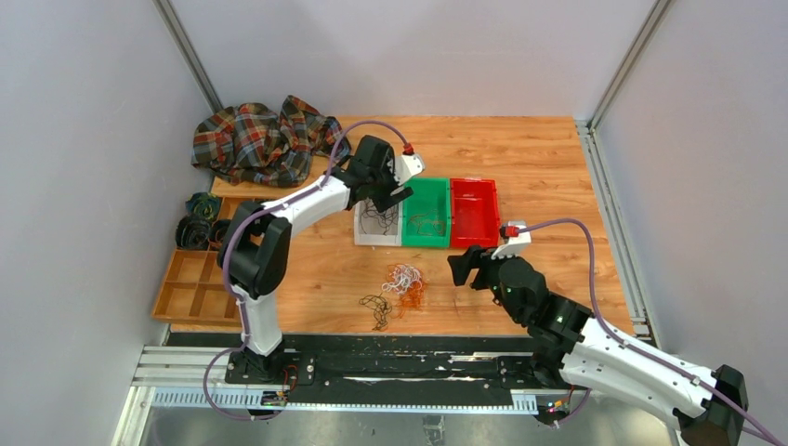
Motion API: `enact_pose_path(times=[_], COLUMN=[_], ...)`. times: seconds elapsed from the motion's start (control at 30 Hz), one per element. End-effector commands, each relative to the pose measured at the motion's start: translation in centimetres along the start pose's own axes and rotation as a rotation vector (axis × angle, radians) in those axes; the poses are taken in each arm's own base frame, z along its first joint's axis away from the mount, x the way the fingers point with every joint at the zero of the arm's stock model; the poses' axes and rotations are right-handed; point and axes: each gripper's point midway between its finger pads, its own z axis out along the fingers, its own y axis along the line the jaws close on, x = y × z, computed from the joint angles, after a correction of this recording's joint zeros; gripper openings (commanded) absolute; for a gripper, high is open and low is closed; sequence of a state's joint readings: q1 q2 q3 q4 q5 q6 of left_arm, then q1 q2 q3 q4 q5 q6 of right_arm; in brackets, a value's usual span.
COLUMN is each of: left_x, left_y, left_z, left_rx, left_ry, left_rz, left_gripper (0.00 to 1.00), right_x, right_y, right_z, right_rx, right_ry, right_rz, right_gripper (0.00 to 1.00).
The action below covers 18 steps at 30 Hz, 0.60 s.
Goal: Untangle the cables
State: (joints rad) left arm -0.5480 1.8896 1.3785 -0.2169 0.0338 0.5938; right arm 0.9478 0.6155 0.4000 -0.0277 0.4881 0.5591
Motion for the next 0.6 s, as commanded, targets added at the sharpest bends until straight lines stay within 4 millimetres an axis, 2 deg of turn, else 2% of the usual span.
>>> enact_pose_path(times=[0.0,0.27,0.47,0.57], left_x=[-1.4,-3.0,-3.8,-3.4], left_y=[0.1,3.2,3.0,2.1], left_z=[-2.5,-5.5,-7.8,-8.1], left_rx=[0.063,-0.008,0.028,0.057], left_ry=[-0.029,-0.055,-0.059,-0.052], left_rz=[0.013,0.036,0.057,0.022], left_gripper=[0.86,0.86,0.84,0.84], right_x=[-1.6,-1.3,-0.3,0.3], right_y=[0.5,1.3,1.8,2.0], right_z=[-0.2,-0.3,0.3,0.8], right_rx=[-0.021,-0.056,-0.072,-0.072], right_ry=[-0.019,0.008,0.073,0.107], right_rz=[0.013,0.015,-0.024,-0.036], right_gripper=[0.75,0.75,0.76,0.77])
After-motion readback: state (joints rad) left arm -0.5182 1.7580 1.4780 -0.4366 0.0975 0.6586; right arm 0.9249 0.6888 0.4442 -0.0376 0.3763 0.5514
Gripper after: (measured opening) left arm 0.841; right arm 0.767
